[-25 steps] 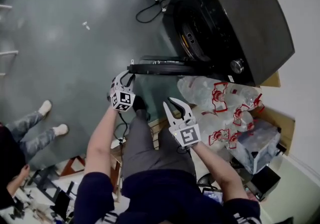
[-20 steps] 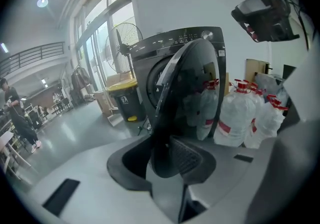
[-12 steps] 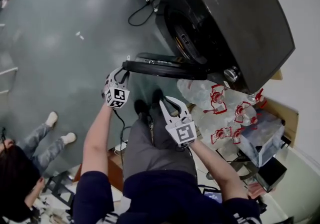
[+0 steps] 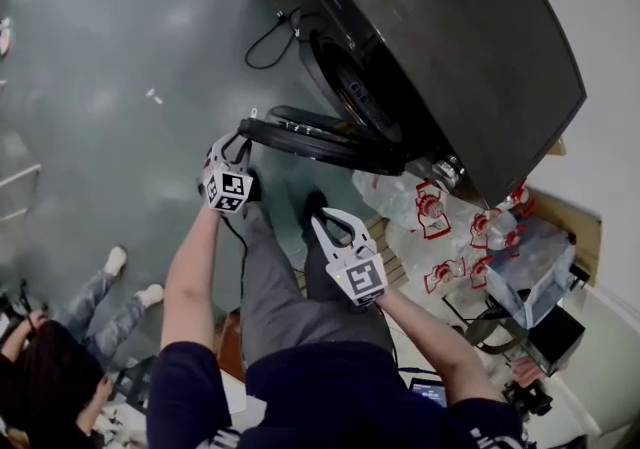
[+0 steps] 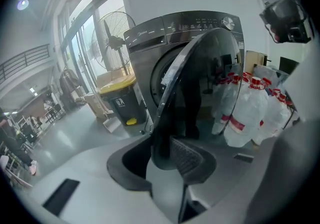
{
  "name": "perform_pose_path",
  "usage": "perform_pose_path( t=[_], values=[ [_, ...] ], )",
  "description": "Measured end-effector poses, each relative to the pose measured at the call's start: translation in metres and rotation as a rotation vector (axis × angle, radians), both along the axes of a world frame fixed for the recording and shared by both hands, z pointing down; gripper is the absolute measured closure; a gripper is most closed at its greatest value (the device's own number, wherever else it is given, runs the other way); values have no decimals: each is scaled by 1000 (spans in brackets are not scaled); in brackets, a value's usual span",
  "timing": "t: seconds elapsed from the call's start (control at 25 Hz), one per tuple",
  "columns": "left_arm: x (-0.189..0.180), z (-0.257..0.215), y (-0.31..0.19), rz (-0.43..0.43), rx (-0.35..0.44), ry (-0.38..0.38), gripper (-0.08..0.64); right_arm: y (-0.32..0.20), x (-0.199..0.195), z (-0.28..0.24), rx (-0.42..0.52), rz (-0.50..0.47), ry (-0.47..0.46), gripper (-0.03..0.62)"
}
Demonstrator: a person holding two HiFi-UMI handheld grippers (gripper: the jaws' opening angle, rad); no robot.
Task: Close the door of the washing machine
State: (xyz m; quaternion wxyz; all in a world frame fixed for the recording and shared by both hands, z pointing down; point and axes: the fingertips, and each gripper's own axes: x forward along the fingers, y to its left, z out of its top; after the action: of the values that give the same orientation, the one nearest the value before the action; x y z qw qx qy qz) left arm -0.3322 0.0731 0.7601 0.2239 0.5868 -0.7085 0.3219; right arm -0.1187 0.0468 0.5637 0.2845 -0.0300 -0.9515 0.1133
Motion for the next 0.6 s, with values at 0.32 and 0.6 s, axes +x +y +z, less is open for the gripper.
perform_pose_path(
  t=[0.32, 0.6],
  values=[
    [-35, -6, -61, 139, 55, 11, 431, -21, -41, -1, 36, 162, 18, 523],
    [-55, -3, -110, 284, 70, 37, 434, -30, -84, 5, 42, 335, 49, 523]
  ],
)
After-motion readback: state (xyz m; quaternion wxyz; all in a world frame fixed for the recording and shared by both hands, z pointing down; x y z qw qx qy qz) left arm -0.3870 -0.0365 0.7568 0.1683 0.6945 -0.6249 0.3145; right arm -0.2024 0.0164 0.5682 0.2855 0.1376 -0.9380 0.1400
